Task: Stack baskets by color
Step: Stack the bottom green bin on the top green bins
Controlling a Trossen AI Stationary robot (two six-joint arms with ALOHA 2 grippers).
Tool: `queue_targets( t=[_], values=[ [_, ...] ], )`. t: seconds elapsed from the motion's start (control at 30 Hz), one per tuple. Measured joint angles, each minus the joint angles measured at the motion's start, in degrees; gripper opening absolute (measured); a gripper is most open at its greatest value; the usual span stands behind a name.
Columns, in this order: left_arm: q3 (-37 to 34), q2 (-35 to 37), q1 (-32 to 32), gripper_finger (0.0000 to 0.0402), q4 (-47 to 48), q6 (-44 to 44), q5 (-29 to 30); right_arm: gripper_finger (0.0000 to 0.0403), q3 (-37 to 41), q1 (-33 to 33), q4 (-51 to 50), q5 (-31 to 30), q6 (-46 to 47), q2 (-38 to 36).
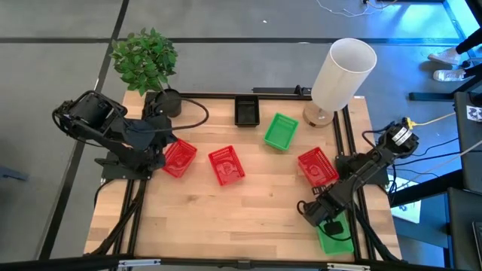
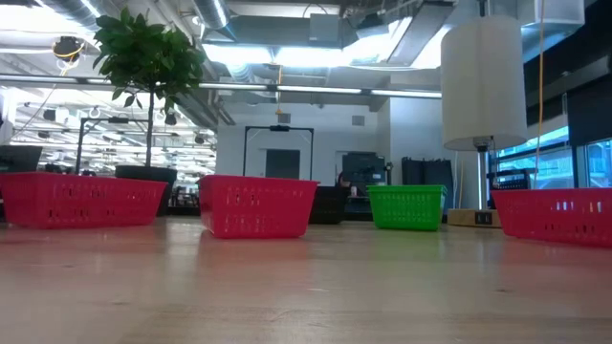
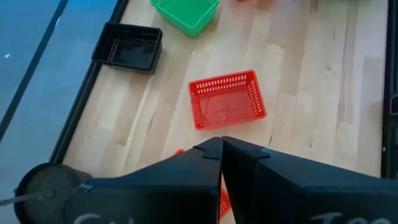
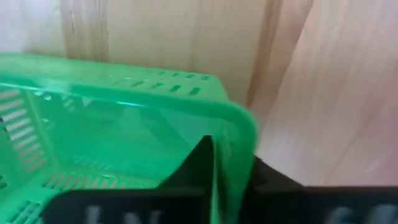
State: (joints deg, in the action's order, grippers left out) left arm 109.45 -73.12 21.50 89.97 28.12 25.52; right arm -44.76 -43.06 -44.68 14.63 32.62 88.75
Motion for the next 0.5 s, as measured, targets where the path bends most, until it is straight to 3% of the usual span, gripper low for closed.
queue_targets(
  t=[0.3,0.5],
  values=[
    [0.02,0.0,0.0,0.0,0.0,1.81,0.0,0.0003,-0.76,5.11,-0.05,1.44,2.4,-0.24],
    [0.0,0.0,0.0,0.0,0.0,1.29,-0.02,0.0002,-9.18,11.51,-4.35,3.78,4.17,-0.83]
  ],
)
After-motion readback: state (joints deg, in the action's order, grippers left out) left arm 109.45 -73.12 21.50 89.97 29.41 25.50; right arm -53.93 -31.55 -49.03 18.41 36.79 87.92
